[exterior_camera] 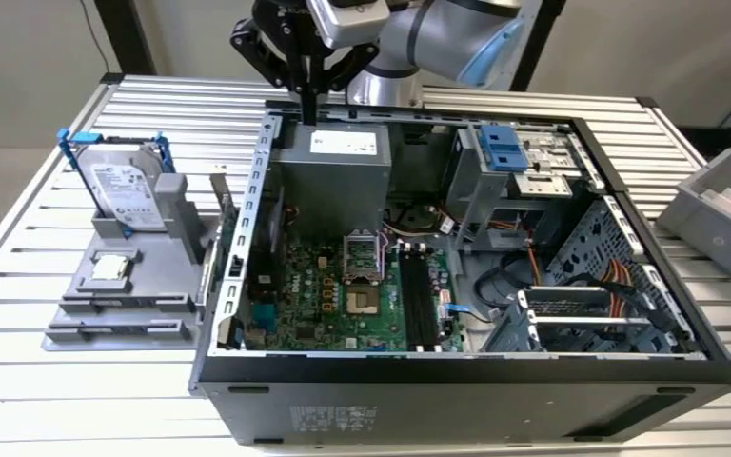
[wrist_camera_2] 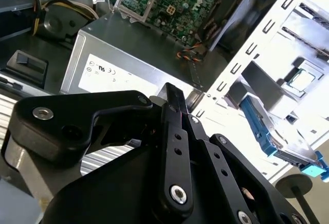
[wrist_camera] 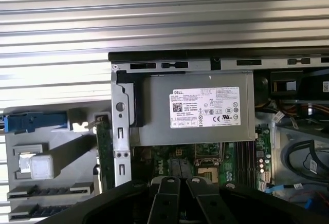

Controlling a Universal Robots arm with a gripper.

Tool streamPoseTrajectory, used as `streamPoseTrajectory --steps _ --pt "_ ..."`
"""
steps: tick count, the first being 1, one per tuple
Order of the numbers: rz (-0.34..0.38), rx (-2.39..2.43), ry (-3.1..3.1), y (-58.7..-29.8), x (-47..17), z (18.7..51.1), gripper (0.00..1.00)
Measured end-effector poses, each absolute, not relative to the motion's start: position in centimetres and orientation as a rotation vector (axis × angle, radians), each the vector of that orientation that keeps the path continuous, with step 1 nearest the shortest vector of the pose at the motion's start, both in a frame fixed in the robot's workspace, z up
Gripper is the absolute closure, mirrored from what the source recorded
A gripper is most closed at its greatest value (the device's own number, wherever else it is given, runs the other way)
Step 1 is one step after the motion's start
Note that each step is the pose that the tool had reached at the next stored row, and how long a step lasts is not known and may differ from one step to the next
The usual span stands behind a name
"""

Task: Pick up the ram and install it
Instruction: 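Reach for the ram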

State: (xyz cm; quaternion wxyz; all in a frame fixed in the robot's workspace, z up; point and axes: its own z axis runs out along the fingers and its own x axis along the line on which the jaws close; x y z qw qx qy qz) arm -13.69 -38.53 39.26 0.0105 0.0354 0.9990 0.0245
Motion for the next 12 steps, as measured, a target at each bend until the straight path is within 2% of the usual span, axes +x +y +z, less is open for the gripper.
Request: streamPoseTrajectory --steps 12 --pt "0.077 0.110 3.118 -38.25 -13.74 39.26 1.00"
